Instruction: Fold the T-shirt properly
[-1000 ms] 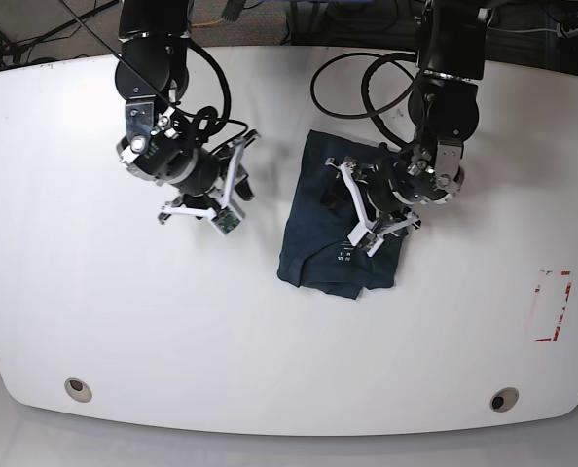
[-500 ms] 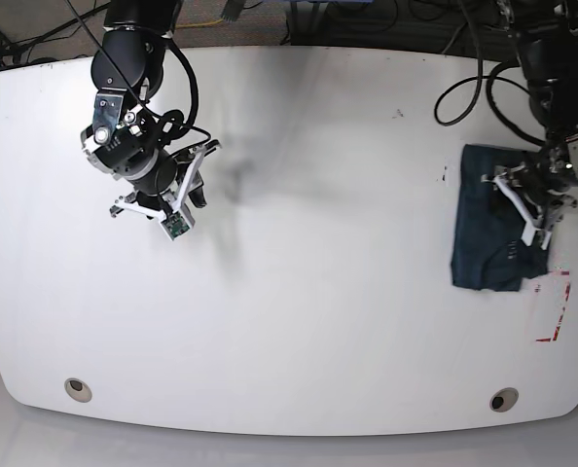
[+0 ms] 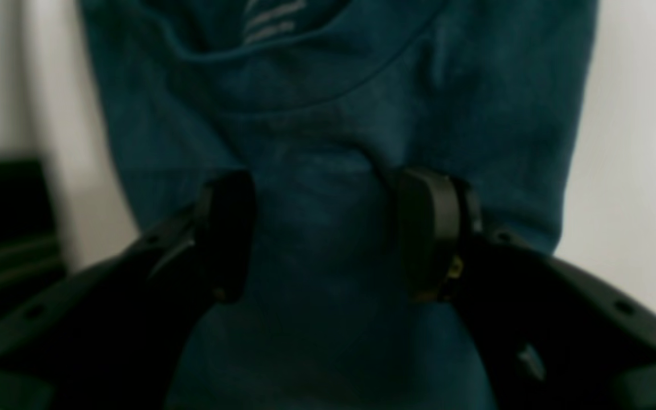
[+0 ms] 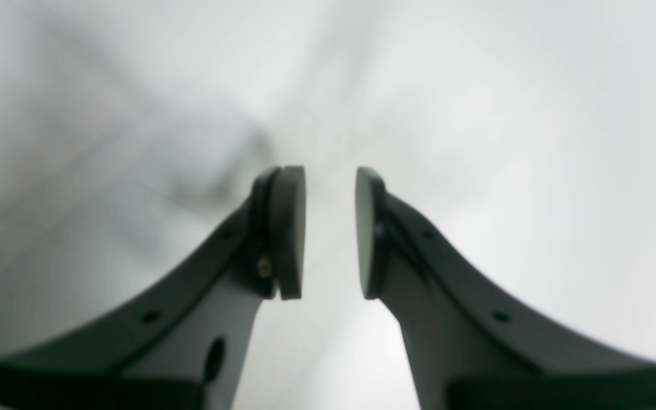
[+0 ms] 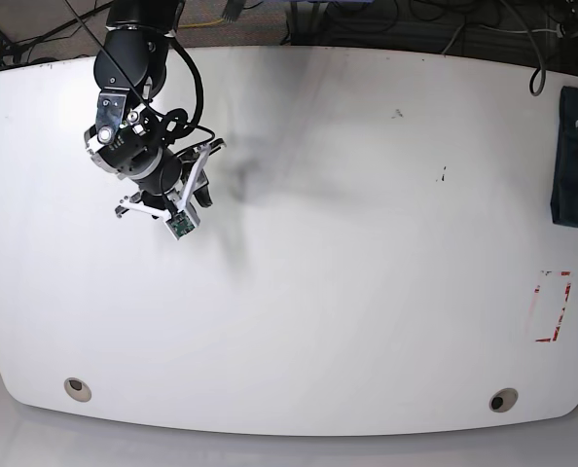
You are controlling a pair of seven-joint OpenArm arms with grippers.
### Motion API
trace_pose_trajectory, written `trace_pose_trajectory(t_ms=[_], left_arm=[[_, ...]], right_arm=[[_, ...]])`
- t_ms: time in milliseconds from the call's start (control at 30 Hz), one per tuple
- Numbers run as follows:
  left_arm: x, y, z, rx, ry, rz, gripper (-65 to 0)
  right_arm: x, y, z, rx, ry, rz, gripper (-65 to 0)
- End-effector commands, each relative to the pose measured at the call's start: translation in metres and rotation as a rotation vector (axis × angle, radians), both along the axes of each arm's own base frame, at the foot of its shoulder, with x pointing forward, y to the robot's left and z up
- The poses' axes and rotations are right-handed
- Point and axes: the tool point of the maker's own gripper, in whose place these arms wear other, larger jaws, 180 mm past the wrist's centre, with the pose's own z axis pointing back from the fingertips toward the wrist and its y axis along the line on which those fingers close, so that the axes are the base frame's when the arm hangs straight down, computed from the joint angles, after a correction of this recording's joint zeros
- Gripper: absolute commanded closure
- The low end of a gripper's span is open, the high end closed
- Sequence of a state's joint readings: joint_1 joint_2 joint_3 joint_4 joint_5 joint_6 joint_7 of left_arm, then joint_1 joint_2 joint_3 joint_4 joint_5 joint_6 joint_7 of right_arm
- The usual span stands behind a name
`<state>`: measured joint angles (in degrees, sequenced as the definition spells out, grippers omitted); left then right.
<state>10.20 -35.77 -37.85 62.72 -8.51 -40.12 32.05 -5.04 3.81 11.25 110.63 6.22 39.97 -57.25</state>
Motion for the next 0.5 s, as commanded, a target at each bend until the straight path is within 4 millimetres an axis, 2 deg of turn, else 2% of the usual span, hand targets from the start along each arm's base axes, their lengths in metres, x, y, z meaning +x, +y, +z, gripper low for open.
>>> trace_pose_trajectory(t_ms=[0, 67, 133, 233, 367, 467], left_arm=[[0.009, 0.018, 0.033, 0.073, -0.055, 0.001, -36.7], [0.018, 0.017, 0.056, 0.121, -0.098, -0.017, -36.7], [0.024, 0.006, 0.063, 0.133, -0.123, -0.039, -36.7], [0.043, -0.026, 0.082, 0.168, -0.207, -0.108, -36.7], [0.051, -0.064, 0.086, 0.195, -0.259, -0.153, -36.5], [0.069, -0.108, 0.084, 0.172, -0.340, -0.200, -36.5]], right_arm=[[0.007, 0.001, 0.013, 0.012, -0.050, 0.006, -13.8], [0.007, 0.000, 0.013, 0.008, -0.051, 0.005, -13.8], [0.008, -0.006, 0.014, -0.010, -0.057, 0.008, -13.8], [0.013, -0.011, 0.021, -0.016, -0.106, 0.020, -13.8], [0.019, -0.014, 0.030, 0.014, -0.184, 0.041, -13.8], [0.025, -0.014, 0.038, 0.059, -0.261, 0.060, -13.8]])
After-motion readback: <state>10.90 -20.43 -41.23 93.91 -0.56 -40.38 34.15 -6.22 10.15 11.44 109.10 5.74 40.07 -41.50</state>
